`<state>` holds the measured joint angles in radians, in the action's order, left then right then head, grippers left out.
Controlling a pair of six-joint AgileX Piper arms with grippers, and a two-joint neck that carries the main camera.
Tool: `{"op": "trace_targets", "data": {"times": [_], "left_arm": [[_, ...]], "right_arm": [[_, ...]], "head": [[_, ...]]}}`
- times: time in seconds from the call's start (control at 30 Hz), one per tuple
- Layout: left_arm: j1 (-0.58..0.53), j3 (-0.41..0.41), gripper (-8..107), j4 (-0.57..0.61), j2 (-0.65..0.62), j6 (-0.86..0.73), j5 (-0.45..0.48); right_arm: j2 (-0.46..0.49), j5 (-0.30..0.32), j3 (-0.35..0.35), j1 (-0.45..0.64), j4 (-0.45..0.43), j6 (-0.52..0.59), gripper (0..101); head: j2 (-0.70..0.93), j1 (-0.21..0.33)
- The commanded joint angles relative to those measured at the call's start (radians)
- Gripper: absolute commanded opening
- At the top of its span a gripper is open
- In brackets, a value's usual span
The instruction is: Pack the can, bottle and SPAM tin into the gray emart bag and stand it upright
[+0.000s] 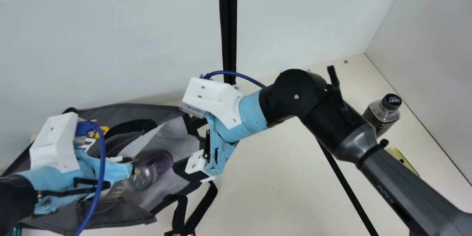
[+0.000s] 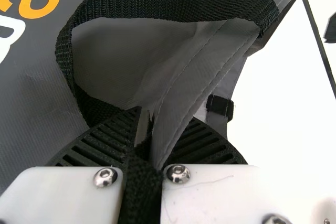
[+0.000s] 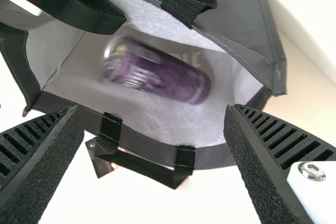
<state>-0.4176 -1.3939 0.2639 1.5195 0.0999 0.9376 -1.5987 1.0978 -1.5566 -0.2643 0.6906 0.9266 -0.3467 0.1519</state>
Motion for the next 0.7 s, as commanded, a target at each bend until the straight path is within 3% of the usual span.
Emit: {"op": "trace_targets", "data": {"times": [0.0,0.67], "left_arm": [[0.0,0.0,-8,0.0,0.0,0.0,0.0],[0.0,0.0,-8,0.0,0.0,0.0,0.0]], "right_arm": [[0.008,0.001,0.002,0.006,-0.005,-0.002,95],[0.103,0.047,0.008,0.132,-0.054,-0.011,95]], "head": [[-0.002,0.023],[-0.002,0.023]]}}
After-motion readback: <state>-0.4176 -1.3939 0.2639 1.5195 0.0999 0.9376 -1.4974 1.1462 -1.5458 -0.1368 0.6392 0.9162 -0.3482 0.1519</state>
